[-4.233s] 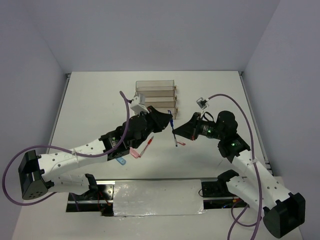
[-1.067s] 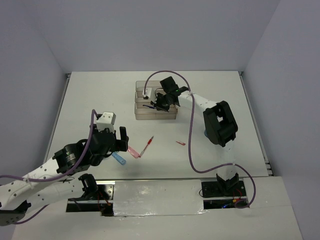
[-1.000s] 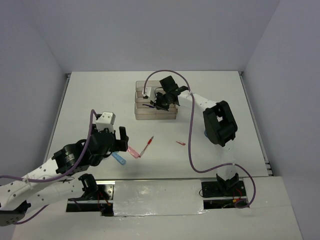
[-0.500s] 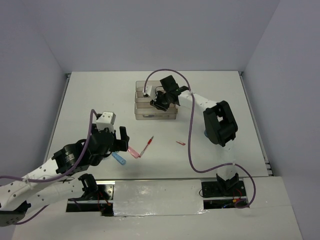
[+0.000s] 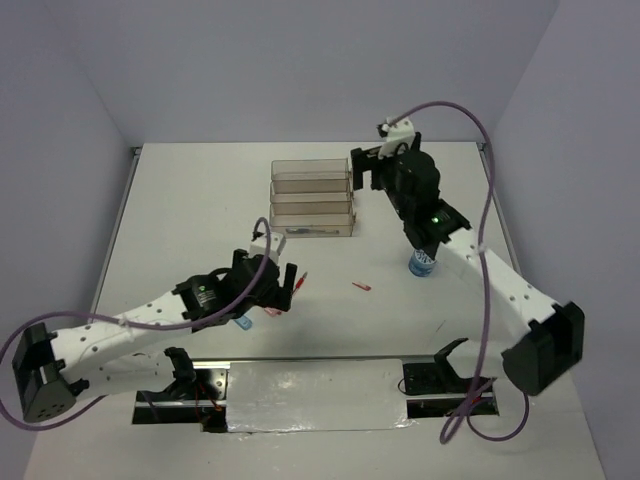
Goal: Sort the stationery into containers
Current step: Pick up the pen from the center of the board.
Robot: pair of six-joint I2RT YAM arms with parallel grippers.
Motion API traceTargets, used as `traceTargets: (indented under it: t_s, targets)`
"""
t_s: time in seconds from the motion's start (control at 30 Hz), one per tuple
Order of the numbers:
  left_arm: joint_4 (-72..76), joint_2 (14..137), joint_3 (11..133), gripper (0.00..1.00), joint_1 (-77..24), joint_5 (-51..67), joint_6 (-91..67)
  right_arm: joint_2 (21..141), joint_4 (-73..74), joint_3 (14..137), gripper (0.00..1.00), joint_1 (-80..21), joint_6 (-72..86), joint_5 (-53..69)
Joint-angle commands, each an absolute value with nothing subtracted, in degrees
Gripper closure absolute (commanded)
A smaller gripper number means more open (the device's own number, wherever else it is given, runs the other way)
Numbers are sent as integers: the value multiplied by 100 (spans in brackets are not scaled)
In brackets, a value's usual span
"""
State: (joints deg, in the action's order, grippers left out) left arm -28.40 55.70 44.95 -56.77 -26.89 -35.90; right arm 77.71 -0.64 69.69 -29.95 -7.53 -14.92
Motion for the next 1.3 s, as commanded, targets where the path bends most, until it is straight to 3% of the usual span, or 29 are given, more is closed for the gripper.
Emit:
traceTargets:
  t_s: [0.0, 0.2, 0.47, 0.57, 0.87, 1.07, 1.27]
  targets:
    - [-2373, 6220, 4719, 1, -5660, -2619, -3401, 7096, -298, 6155, 0, -3006, 341, -1759]
    - [-1846, 7519, 5062, 2, -5371, -2356, -2980, 6584, 351, 5881, 0, -2839, 1501, -1907]
    - [-1872, 9121, 5651, 14, -5133, -1485, -2039, 5653, 659, 5126, 0, -2830, 1854, -1591]
    - [-1872, 9395, 5687, 23, -5107, -1451, -2048, 5117, 528, 4721, 1, -2804, 1977, -1232]
    - [-1705, 9791, 5423, 28, -5036, -1213, -2118, 4501, 387, 4052, 1, -2812, 2540, -844]
    - [-1529, 9809, 5151, 43, -4957, -652, -2153, 4158, 440, 3903, 0, -2812, 2786, -809]
    - [-1529, 9870, 5063, 74, -4957, -282, -2127, 3718, 334, 3858, 0, -2804, 2962, -361]
